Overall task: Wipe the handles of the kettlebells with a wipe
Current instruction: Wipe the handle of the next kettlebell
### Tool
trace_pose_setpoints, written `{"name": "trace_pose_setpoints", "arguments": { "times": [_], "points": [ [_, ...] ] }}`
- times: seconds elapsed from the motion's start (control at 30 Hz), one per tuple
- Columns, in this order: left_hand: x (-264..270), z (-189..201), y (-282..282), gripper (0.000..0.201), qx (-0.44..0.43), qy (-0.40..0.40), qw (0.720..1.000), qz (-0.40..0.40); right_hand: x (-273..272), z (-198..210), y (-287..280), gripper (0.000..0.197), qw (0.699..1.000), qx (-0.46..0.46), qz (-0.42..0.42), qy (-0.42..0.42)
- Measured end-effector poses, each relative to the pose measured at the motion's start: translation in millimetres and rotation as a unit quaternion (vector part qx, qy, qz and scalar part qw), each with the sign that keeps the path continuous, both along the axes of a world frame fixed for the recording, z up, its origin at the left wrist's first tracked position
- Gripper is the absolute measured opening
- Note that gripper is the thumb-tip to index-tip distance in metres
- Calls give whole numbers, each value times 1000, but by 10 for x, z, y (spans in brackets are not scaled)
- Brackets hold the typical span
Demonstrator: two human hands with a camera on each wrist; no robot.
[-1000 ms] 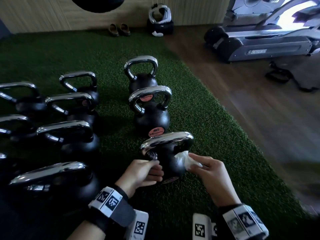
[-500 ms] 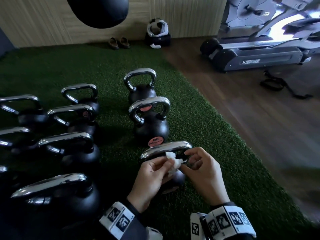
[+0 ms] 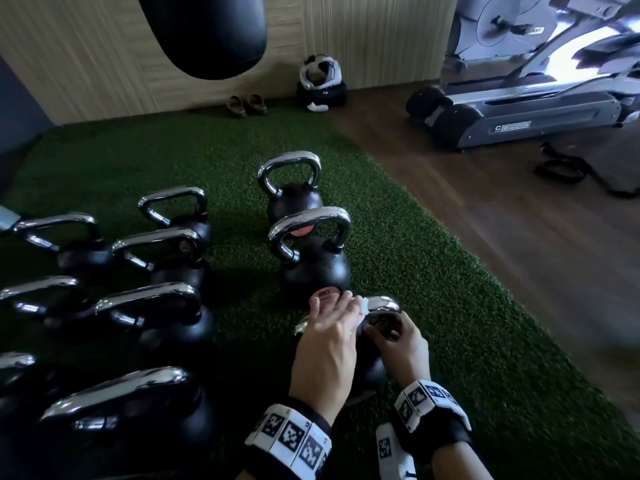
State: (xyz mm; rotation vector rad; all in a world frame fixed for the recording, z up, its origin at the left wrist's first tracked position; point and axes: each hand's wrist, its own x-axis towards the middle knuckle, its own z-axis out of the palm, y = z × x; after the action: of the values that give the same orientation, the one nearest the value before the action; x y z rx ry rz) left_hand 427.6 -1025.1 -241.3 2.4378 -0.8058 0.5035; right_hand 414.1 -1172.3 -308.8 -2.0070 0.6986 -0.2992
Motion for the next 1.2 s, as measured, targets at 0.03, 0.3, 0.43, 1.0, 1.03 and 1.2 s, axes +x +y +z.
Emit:
{"name": "trace_pose_setpoints", "arguments": {
  "times": [0.03, 0.3, 0.43, 1.0, 1.03, 1.2],
  "points": [
    [11, -9, 46, 32, -22, 8, 1000, 12, -10, -34, 8, 35, 1000, -3, -4, -7],
    [3, -58, 280, 25, -138, 64, 987, 61, -17, -107, -31, 34, 1000, -5, 4, -21],
    [14, -94, 425, 16, -255, 105, 945, 174, -30, -108, -62, 34, 999, -10, 25, -23],
    [-175, -935, 468, 37, -440, 328, 806, 222, 14, -123, -228, 34, 997, -19, 79, -5],
    [-166, -937, 496, 34, -444, 343, 802, 203, 28, -146, -253, 32, 996, -5, 85, -2],
    [-289, -834, 454, 17, -437, 356, 814, 143, 25, -245, -230, 34, 995, 46, 86, -22]
  ]
}}
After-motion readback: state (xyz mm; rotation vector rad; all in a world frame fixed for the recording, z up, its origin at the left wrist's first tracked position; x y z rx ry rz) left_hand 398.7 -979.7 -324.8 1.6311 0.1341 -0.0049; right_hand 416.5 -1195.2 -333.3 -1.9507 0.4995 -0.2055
